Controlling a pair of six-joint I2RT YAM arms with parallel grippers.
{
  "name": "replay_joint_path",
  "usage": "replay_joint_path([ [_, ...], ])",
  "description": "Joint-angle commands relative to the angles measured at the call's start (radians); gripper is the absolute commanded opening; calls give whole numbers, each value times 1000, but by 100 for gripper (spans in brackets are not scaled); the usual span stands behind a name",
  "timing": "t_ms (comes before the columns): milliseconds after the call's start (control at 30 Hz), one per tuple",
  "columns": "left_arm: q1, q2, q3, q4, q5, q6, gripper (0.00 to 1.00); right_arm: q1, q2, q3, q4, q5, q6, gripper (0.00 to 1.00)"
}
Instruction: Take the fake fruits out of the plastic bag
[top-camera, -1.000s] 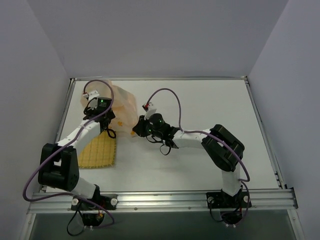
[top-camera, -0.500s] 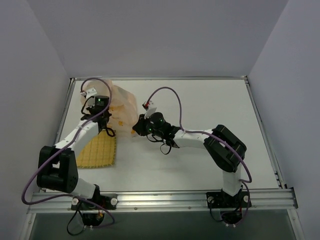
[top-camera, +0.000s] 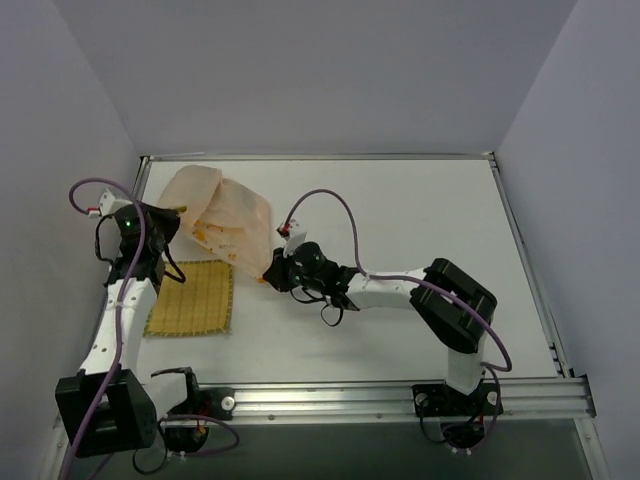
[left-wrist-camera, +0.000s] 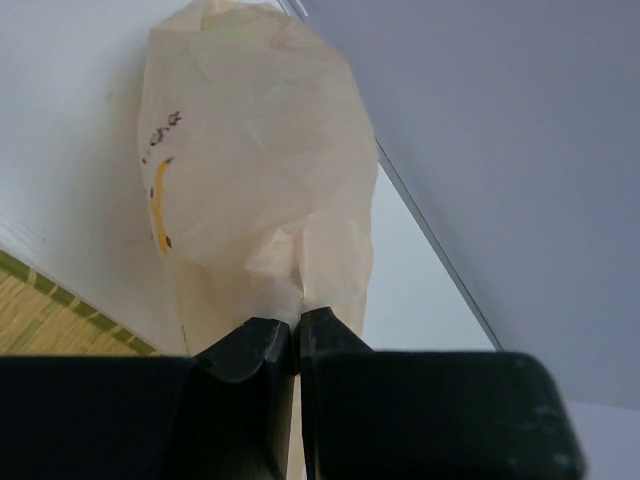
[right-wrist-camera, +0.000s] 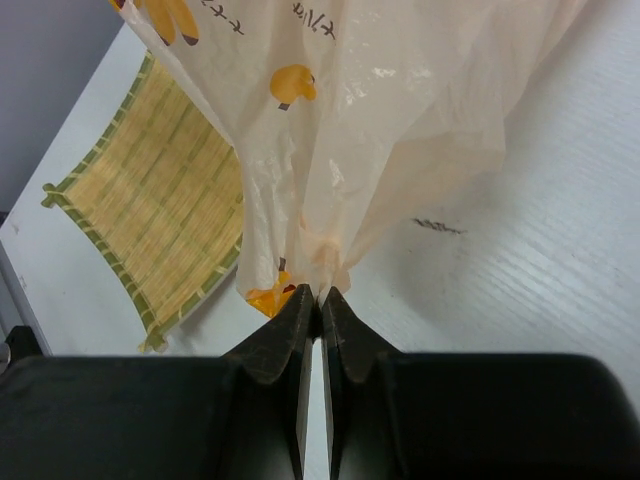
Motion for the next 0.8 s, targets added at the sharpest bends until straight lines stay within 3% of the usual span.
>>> replay_joint_path([
  [0, 73, -25, -88, 153, 205, -179, 2, 1, -88, -36, -16, 90, -25, 4],
  [100, 113, 2, -113, 259, 330, -223, 3, 1, -114, -70, -22, 120, -29, 3],
  [200, 106, -15, -61, 212, 396, -125, 33, 1, -106, -53, -41, 120, -46, 4],
  [233, 104, -25, -23, 160, 410, -56, 49, 1, -99, -45, -44, 136, -55, 4],
  [367, 102, -99, 108, -114, 429, 162, 66, -9, -63, 8, -45, 149, -72, 3],
  [433, 96, -143, 156, -282, 414, 280, 64, -22, -39, 45, -47, 133, -71, 3],
  [600, -34, -208, 254, -559, 196, 477, 38, -41, -26, 85, -47, 92, -77, 3],
  [700, -207, -170, 311, -638, -48, 572, 36, -48, -26, 101, -48, 75, -75, 3],
  [767, -291, -133, 342, -673, -103, 626, 35, -53, -34, 98, -48, 72, -74, 3],
])
